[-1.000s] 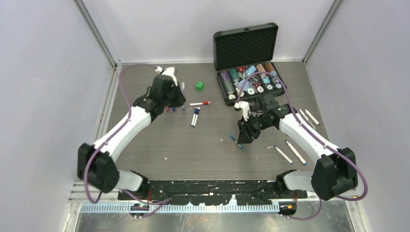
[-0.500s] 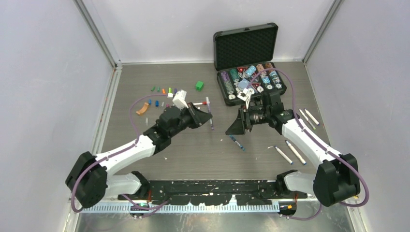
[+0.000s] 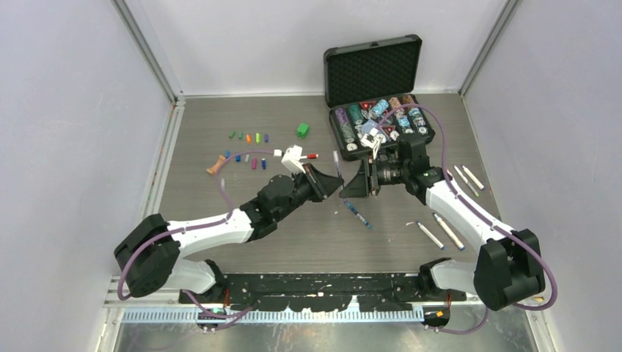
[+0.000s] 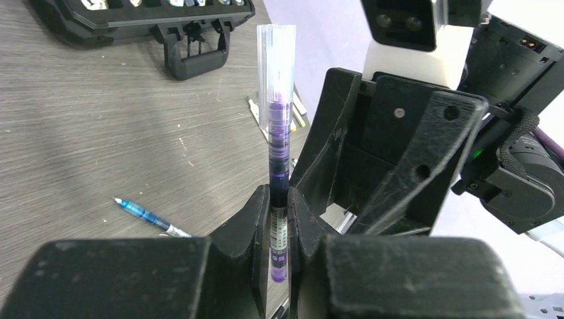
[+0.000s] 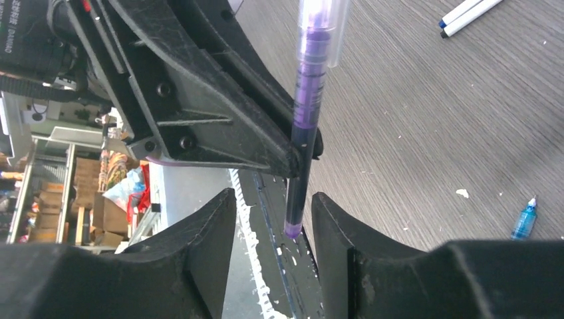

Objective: Open the pen caps
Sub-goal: Open the pen cap from the pen.

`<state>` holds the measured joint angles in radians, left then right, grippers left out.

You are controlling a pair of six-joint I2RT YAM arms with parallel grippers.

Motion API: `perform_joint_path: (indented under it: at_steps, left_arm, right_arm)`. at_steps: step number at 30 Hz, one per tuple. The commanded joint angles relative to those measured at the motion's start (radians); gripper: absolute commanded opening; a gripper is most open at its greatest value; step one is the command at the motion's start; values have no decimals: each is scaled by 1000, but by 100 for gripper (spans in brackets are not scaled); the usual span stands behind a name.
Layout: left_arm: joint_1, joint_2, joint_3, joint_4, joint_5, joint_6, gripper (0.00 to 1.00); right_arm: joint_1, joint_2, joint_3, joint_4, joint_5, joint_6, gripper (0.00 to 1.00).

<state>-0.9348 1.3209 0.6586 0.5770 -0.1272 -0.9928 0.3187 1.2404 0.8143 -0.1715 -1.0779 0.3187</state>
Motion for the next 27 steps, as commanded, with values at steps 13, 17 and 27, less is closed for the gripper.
perform_joint_path:
  at_steps: [13,17,27]
  left_arm:
    - [-51,26,52,125,-50,-26,0]
    - [-47,0,36,144,-72,-3,35]
    - [98,-54,127,-28,-9,-47,61]
  right_arm:
    - [-2,21,8,43,6,27,13]
    - [-1,8,5,22,11,-3,0]
    - [14,-13,3,-15,1,-66,0]
